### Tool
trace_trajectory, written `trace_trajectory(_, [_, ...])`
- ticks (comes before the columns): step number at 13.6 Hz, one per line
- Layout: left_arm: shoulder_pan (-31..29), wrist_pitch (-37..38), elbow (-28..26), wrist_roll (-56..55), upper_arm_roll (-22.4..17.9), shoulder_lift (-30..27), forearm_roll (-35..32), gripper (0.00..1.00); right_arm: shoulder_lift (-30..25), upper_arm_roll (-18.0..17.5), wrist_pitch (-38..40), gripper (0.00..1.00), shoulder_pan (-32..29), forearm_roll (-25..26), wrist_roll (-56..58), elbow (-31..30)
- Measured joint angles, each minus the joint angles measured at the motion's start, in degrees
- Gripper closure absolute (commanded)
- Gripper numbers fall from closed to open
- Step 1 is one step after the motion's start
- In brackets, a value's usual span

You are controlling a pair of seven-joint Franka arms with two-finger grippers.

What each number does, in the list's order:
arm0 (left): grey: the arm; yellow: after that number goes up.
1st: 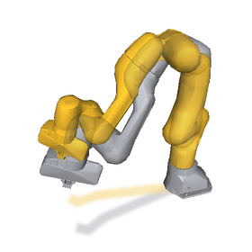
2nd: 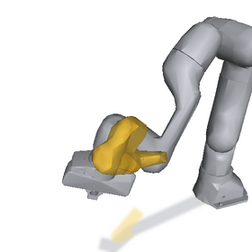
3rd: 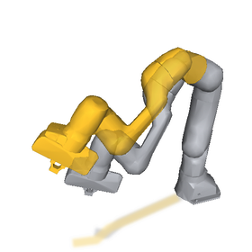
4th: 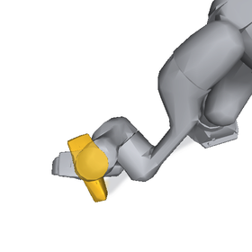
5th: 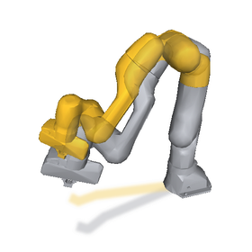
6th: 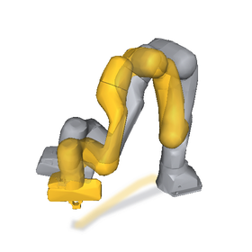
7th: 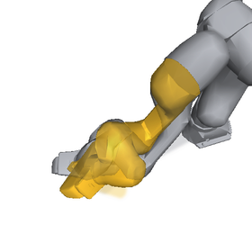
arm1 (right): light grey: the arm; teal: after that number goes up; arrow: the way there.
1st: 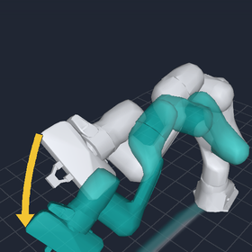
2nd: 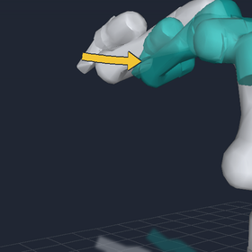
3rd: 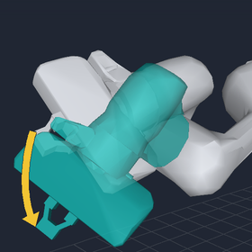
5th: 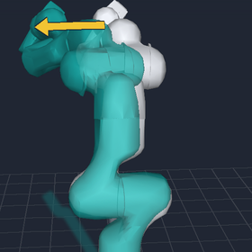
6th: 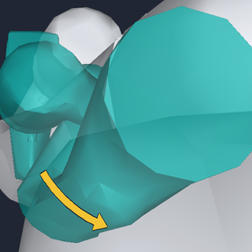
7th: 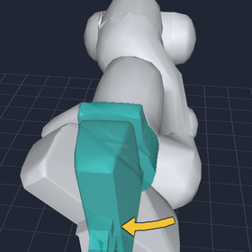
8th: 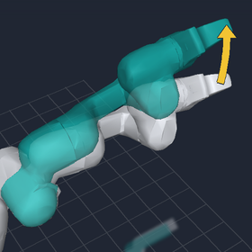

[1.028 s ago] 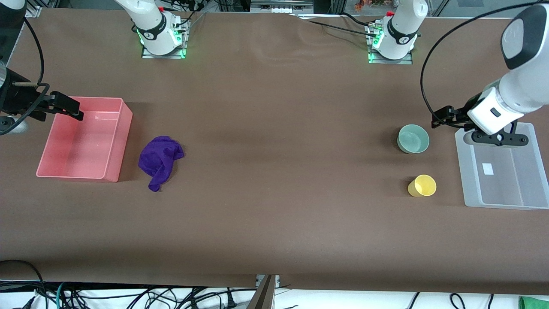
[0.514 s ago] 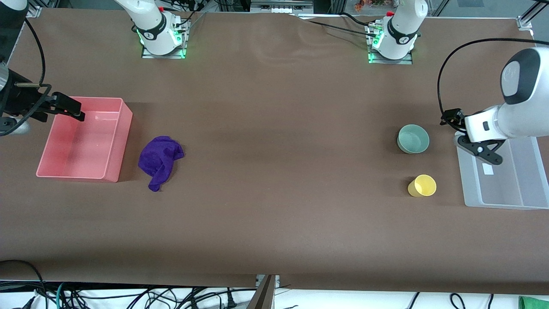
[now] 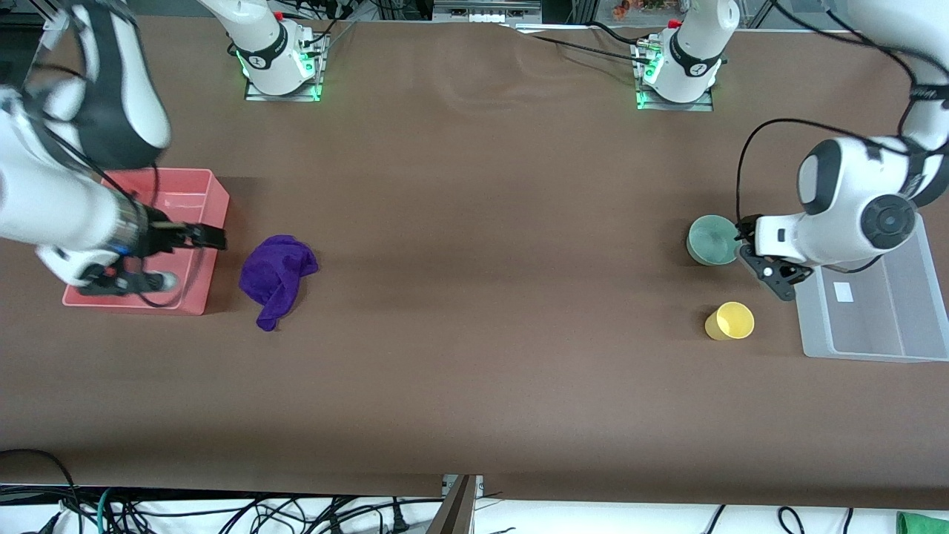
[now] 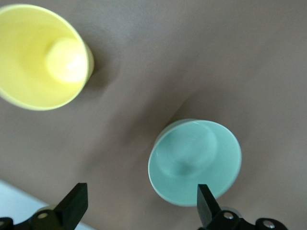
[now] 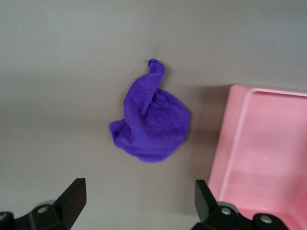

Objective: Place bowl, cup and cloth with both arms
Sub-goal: 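Lower the left gripper onto the green bowl while the right gripper reaches the cloth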

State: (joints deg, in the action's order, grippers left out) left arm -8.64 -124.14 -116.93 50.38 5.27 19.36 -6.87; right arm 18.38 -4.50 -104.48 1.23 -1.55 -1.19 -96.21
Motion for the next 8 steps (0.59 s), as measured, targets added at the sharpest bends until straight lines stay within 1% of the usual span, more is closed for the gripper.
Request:
trace_trajectory(2, [0.0,-6.9,-2.5,0.8,0.1,2.8,-2.2,0.01,1.3,0.0,-8.1,0.0,0.0,0.0,-0.1,-5.8])
trace_trajectory(3, [0.0,-9.7,-3.8,0.9,0.1,3.8,-3.1,0.12,1.5,0.0,-12.1,0.0,-0.1,0.0,-0.3,-8.9])
trace_trajectory(4, [0.0,-11.8,-5.1,0.9,0.2,4.4,-3.5,0.3,1.7,0.0,-15.7,0.0,-0.1,0.0,-0.6,-11.9])
trace_trajectory(5, [0.0,-13.0,-6.2,1.0,0.2,4.7,-3.6,0.53,1.8,0.0,-18.9,0.0,-0.1,0.0,-0.8,-14.7])
trace_trajectory(6, [0.0,-13.5,-7.2,1.1,0.3,4.7,-3.6,0.88,2.1,0.0,-22.0,0.0,0.0,0.0,-0.9,-17.3])
trace_trajectory(7, [0.0,-13.8,-7.6,1.4,0.5,4.7,-3.6,1.0,2.5,0.0,-24.8,0.0,0.0,0.0,-0.9,-19.5])
trace_trajectory(8, [0.0,-13.9,-7.7,1.5,0.7,4.6,-3.6,1.0,3.1,0.0,-27.1,0.0,0.0,0.0,-0.9,-21.1])
